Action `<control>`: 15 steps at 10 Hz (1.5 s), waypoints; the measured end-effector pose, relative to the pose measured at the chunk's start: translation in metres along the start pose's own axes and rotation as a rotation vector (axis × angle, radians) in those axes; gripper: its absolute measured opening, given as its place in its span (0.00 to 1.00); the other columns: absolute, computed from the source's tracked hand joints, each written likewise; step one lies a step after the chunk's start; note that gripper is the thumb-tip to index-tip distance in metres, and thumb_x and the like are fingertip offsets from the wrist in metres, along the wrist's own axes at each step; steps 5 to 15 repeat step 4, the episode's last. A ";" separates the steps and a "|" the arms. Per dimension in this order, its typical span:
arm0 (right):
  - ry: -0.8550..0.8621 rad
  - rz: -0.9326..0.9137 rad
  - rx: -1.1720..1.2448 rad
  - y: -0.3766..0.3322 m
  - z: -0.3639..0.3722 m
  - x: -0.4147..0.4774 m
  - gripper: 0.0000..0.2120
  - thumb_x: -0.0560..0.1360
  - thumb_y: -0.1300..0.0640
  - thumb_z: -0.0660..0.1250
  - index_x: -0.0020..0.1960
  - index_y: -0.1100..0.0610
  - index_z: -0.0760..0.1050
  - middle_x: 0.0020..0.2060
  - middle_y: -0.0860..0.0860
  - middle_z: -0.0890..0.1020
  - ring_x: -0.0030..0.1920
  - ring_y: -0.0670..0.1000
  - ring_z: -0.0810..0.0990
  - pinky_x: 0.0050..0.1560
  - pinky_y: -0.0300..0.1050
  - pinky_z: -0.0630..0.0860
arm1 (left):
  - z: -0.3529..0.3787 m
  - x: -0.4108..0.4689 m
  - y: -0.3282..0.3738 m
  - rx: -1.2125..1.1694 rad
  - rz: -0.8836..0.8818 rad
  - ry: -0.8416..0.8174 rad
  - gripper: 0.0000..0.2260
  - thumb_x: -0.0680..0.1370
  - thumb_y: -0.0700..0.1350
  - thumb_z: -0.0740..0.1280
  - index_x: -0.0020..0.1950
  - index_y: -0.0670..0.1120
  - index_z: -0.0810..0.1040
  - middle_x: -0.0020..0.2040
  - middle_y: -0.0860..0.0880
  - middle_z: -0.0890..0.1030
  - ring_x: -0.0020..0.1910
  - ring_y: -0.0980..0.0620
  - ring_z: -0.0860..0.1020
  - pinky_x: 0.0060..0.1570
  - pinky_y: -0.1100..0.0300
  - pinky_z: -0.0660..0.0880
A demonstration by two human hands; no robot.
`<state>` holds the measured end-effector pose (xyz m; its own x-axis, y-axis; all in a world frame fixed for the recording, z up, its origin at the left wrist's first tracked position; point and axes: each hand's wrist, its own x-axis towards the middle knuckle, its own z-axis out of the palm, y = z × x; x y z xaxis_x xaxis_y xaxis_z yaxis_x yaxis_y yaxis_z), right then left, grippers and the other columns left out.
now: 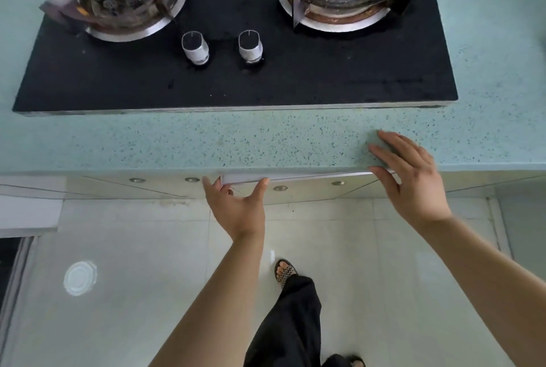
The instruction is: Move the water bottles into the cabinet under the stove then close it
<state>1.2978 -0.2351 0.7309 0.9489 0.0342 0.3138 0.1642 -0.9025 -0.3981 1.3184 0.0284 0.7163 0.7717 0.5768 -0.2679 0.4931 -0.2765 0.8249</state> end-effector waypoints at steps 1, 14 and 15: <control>-0.014 0.019 -0.015 -0.004 -0.001 0.000 0.16 0.76 0.52 0.61 0.60 0.58 0.76 0.63 0.56 0.76 0.65 0.56 0.72 0.65 0.51 0.66 | -0.009 0.002 -0.008 -0.046 0.011 -0.043 0.50 0.64 0.46 0.79 0.76 0.43 0.49 0.65 0.47 0.74 0.61 0.53 0.74 0.60 0.64 0.69; -0.212 0.207 -0.019 -0.050 -0.054 -0.039 0.27 0.77 0.43 0.57 0.72 0.54 0.61 0.73 0.53 0.63 0.74 0.55 0.59 0.73 0.53 0.58 | -0.084 -0.037 -0.001 0.442 0.388 -0.369 0.38 0.73 0.60 0.65 0.76 0.46 0.54 0.76 0.44 0.57 0.75 0.48 0.56 0.71 0.53 0.57; -0.212 0.207 -0.019 -0.050 -0.054 -0.039 0.27 0.77 0.43 0.57 0.72 0.54 0.61 0.73 0.53 0.63 0.74 0.55 0.59 0.73 0.53 0.58 | -0.084 -0.037 -0.001 0.442 0.388 -0.369 0.38 0.73 0.60 0.65 0.76 0.46 0.54 0.76 0.44 0.57 0.75 0.48 0.56 0.71 0.53 0.57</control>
